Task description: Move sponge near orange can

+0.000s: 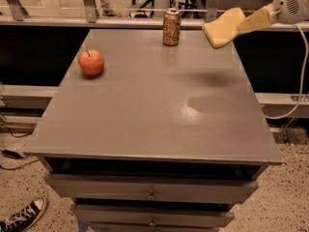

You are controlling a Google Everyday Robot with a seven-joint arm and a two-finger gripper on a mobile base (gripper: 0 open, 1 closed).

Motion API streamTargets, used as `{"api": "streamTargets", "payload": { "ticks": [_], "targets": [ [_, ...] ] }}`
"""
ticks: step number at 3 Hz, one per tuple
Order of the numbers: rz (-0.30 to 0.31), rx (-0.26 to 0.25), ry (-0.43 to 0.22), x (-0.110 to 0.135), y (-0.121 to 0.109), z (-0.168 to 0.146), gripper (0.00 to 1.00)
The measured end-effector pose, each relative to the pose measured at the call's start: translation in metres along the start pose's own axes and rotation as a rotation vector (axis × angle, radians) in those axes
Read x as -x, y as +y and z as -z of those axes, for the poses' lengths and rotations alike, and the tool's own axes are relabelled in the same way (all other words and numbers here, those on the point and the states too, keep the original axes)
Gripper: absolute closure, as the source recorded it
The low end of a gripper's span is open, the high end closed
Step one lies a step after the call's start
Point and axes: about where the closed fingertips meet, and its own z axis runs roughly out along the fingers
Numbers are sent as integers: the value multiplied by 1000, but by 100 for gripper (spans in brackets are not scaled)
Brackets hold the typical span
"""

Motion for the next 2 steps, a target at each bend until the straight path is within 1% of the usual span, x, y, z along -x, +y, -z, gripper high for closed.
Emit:
{"api": "streamTargets", "payload": {
  "ticks": [1,2],
  "targets": [
    [-85,-64,-63,14,-28,-31,100],
    [-134,-95,-85,22,-41,-70,100]
  ]
}}
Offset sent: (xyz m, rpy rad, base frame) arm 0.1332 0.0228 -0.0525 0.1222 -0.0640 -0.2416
